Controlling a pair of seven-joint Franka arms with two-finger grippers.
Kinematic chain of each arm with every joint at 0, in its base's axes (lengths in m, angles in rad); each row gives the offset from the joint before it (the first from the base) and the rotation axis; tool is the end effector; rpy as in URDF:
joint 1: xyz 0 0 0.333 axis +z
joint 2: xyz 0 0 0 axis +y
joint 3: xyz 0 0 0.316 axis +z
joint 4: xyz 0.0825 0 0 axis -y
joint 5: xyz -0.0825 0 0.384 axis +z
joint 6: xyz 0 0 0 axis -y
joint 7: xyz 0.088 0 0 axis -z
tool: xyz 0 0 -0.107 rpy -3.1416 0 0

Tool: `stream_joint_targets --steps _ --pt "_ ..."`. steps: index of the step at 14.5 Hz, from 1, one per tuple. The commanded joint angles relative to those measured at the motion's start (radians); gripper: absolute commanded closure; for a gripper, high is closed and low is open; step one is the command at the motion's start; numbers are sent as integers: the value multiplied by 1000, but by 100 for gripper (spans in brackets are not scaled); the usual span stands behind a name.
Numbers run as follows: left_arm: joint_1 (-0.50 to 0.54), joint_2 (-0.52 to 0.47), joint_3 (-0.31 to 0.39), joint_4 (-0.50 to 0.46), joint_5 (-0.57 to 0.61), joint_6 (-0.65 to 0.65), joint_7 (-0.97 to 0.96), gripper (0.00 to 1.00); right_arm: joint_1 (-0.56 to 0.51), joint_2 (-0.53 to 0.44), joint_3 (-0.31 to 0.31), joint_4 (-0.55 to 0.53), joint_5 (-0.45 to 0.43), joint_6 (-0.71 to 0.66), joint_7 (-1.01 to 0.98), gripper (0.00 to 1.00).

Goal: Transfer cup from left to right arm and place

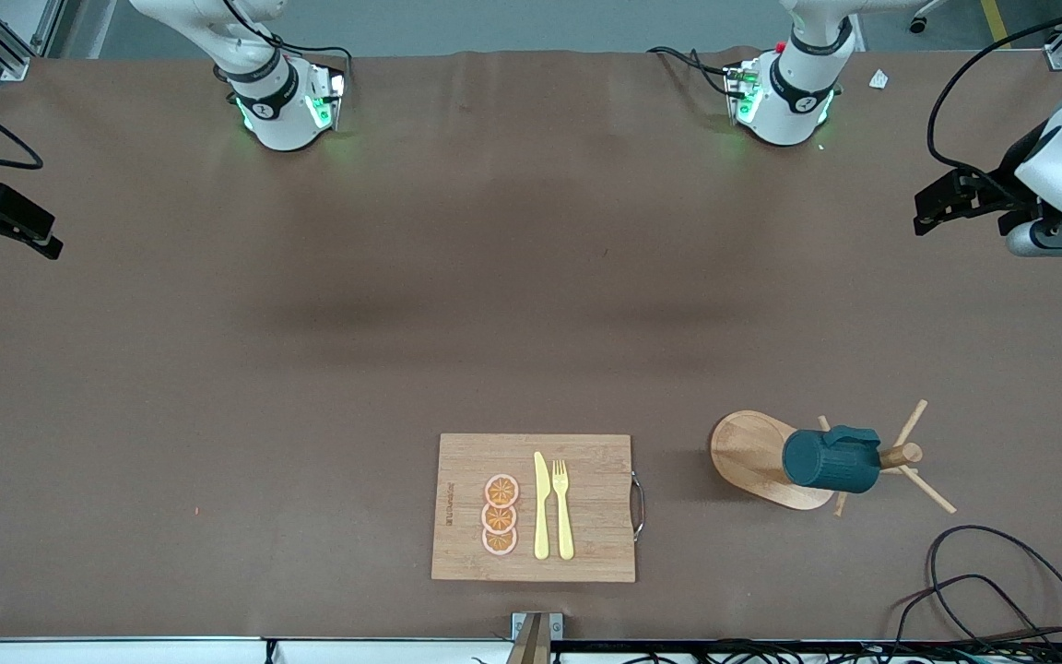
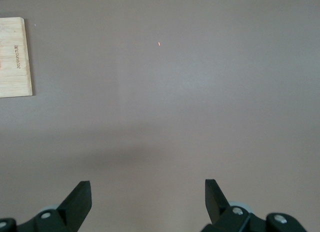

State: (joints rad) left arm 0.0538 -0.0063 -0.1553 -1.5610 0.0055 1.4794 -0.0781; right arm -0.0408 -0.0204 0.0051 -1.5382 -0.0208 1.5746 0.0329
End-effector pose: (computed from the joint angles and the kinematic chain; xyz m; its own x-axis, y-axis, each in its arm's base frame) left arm 0.5401 -0.0547 0.6248 0.9970 -0.0225 -0.0746 -0.0235 -0.9996 -0.0123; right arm 0.5486 -0.0218 0.6515 0.9960 -0.0684 0.0574 -0.0696 -0.9974 0.0190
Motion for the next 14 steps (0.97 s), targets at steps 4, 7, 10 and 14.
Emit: stream_joint_targets --steps 4,7,10,14 --pt "9 9 6 32 4 -13 10 0 3 -24 1 -19 -13 7 -5 0" --pt "47 83 19 91 -53 -8 3 0 2 -24 1 -19 -13 7 -5 0" --pt "51 150 25 148 -81 -7 -28 0 2 -24 1 -19 -13 7 -5 0" --pt "46 216 31 171 -81 59 -343 0 2 -24 1 -19 -13 7 -5 0"
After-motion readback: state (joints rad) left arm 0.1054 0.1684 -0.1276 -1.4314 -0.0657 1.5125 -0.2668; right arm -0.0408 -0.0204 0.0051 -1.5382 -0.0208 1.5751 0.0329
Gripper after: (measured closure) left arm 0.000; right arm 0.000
